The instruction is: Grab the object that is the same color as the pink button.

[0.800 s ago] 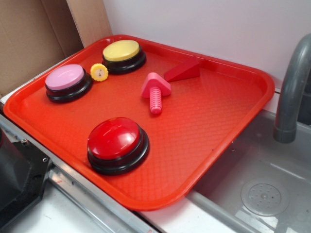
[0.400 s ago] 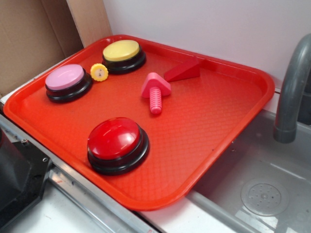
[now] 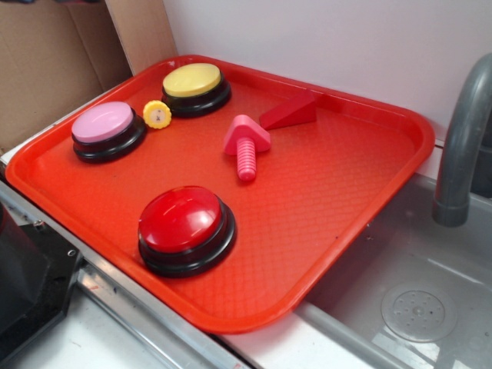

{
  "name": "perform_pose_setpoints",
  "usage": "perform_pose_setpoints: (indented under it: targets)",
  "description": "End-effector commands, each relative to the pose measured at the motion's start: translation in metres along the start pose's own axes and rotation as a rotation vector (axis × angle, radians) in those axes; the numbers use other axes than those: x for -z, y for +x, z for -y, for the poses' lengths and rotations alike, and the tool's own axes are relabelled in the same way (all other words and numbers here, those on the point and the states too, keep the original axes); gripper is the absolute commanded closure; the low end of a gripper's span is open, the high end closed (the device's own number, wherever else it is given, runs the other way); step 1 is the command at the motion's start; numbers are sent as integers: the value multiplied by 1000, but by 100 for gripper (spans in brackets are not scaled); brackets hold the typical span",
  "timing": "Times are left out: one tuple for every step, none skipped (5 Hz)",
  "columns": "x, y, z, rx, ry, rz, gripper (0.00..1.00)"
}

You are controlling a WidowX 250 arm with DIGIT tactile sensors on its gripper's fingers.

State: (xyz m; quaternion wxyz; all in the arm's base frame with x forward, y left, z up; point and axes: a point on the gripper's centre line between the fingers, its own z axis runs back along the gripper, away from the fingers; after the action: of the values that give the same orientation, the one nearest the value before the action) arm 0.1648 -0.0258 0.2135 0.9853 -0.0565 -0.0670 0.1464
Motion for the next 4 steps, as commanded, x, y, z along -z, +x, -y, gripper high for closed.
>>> perform_pose_setpoints:
  targets:
    - [82, 54, 18, -358, 96, 119, 0]
    - [115, 63, 19, -452, 133, 175, 0]
    - [146, 72, 19, -509, 160, 187, 0]
    - [178, 76, 14, -528, 204, 138, 0]
